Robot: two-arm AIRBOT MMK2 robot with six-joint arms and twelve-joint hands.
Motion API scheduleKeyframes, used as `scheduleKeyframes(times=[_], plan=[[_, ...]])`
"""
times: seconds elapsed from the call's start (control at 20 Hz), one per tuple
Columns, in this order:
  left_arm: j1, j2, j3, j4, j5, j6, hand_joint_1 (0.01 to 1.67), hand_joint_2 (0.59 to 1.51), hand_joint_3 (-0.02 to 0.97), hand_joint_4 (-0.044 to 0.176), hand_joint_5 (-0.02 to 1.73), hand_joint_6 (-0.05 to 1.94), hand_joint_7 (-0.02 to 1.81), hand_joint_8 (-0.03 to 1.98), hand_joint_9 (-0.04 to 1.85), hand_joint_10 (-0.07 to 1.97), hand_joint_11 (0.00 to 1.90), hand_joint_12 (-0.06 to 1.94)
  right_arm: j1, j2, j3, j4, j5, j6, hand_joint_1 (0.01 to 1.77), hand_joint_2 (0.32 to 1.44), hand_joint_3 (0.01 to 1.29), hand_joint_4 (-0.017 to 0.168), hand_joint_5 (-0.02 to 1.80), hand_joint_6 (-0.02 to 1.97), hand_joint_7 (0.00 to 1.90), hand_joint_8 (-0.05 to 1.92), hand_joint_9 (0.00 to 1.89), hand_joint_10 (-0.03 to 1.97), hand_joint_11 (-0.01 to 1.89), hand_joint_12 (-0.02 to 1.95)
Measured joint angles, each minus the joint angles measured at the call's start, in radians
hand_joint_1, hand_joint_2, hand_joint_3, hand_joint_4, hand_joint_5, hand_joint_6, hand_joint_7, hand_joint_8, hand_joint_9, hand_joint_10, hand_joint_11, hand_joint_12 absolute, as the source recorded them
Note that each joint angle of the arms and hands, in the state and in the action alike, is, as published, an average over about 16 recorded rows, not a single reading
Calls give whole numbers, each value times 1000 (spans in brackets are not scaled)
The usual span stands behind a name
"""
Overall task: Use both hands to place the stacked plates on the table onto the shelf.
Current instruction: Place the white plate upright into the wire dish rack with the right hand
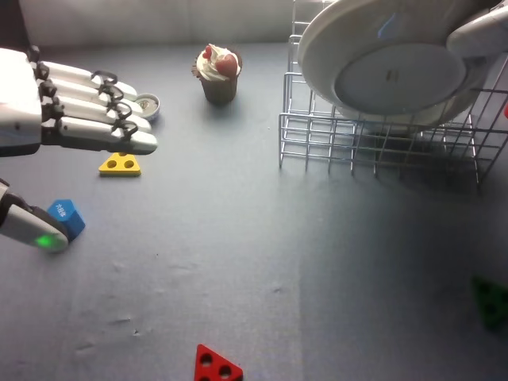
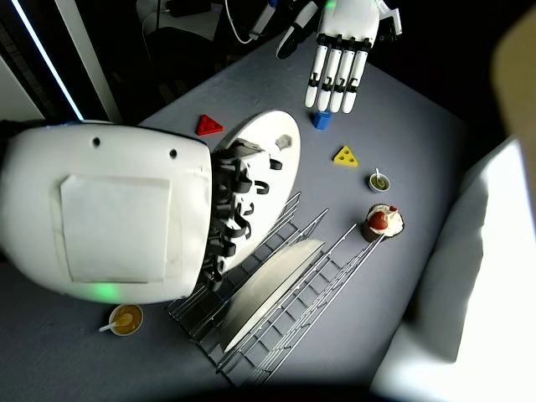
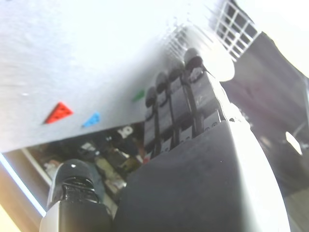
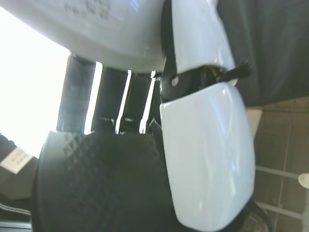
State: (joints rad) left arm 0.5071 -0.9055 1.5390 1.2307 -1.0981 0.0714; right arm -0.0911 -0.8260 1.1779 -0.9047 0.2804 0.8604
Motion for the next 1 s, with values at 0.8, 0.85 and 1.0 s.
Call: scheduleKeyframes(times=[0.8,0.85,1.0], plan=[[1,-4,-10,-5,-14,14,90,1051,17,-2,226,9,289,2,273,12,231,14,-48,-60,89,25,16,-26,1481,952,13,-8,974,716,1189,402,1363,112,1063,1225],[3,-4,-11,-4,-14,13,91,1051,17,-2,228,9,291,2,275,12,232,14,-54,-63,95,28,18,-29,1480,951,13,-8,973,716,1188,409,1369,98,1062,1230],[8,-6,-15,-1,-14,9,93,1051,17,-2,233,9,298,3,281,12,235,14,-73,-73,112,39,23,-39,1481,951,13,-8,967,718,1184,442,1384,62,1062,1244]])
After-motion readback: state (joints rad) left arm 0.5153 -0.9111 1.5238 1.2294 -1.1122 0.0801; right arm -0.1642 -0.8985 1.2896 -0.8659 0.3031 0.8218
